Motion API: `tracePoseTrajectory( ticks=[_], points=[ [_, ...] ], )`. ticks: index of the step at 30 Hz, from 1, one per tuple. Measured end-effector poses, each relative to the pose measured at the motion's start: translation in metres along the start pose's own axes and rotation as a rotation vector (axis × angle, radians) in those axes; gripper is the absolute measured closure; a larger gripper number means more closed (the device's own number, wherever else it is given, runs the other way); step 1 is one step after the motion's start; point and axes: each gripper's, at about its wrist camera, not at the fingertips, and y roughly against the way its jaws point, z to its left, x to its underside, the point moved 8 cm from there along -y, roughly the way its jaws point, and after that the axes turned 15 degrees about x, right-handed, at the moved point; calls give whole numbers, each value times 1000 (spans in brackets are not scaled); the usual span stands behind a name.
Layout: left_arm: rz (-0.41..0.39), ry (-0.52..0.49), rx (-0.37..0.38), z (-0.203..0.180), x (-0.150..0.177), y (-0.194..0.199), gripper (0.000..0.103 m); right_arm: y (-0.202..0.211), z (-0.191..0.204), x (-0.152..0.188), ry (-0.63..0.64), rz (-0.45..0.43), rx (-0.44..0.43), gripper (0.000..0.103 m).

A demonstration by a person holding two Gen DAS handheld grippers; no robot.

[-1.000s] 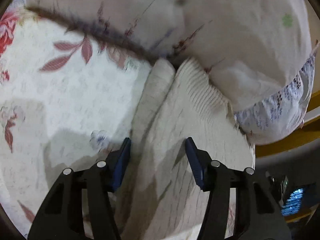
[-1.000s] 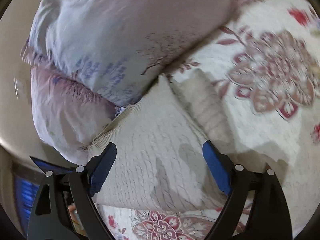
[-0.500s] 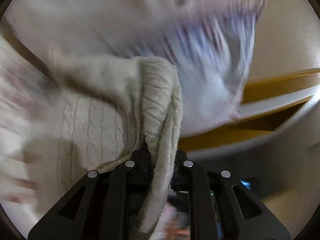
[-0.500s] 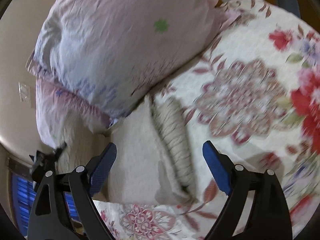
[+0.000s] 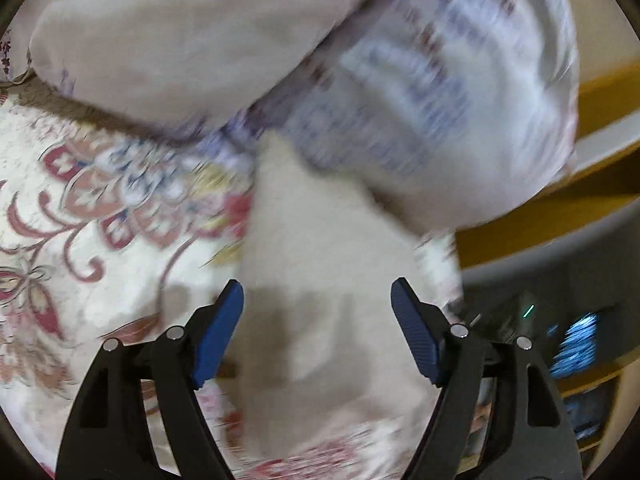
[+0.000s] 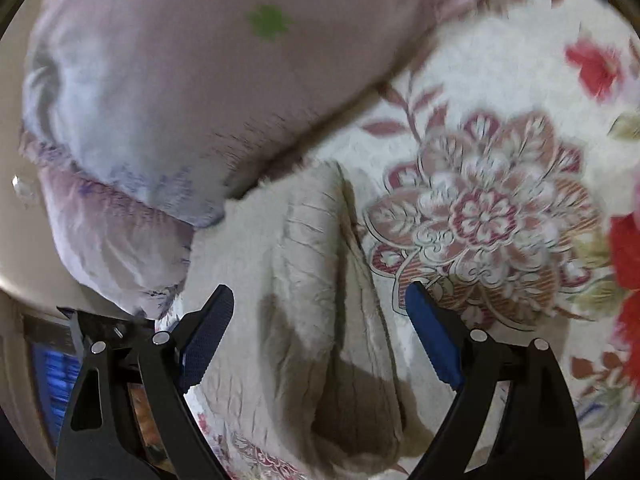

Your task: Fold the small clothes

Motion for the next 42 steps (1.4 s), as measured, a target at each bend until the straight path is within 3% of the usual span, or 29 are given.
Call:
tracePoseTrajectory(
  ticks=[3,6,7,8,11,12,14,18,19,21,22,23,25,27,28,30,31,32,34,39,41,42],
  points=[
    [72,-35,-67,7,16,-26,28,-12,6,2,28,29,-15,8],
    [110,-55,-73,13,29,-45,28,-19,16,8,53,44,-50,11],
    [100,-52,-69,12,30,-51,27,-21,20,12,78,34,-52,31],
    [82,-42,-56,11,28,-56,30,-25,22,18,95,52,-52,64],
    [35,15,37,0,22,-69,63,-16,34,25,84,17,-118,74],
    [30,18,77,-2,21,-62,67,-10,41,27,92,8,-140,75],
    [19,-30,121,-11,20,-41,68,2,70,39,147,-4,-195,78],
    [-47,-181,57,-12,20,31,63,-4,124,68,272,5,-229,78],
    [-57,-208,2,-4,18,38,61,-18,135,75,308,12,-194,78],
    [-56,-248,-186,25,12,54,51,-46,138,79,363,20,-25,74],
    [-38,-256,-282,40,12,55,51,-60,135,79,402,0,125,72],
    [-18,-256,-359,51,14,53,50,-60,133,78,412,-39,189,54],
    [-48,-249,-335,53,21,62,46,-30,135,76,412,-195,280,49],
    [-84,-273,-361,49,30,81,27,1,144,86,410,-277,205,49],
    [-100,-299,-385,50,36,94,23,12,155,97,407,-267,86,49],
    [-111,-325,-386,49,51,111,17,10,175,127,469,-199,-26,44],
    [-111,-321,-382,46,56,114,14,3,179,136,498,-180,-21,39],
    [-114,-310,-400,49,67,118,5,-18,180,149,542,-149,47,34],
    [-133,-305,-439,53,78,128,2,-49,172,151,544,-117,161,32],
    [-85,-321,-516,50,116,124,2,-30,181,162,509,-239,231,30],
    [-73,-328,-513,52,131,121,2,-13,175,180,522,-323,263,7],
    [-69,-334,-514,53,141,120,2,-11,172,189,518,-342,269,5]
  ],
)
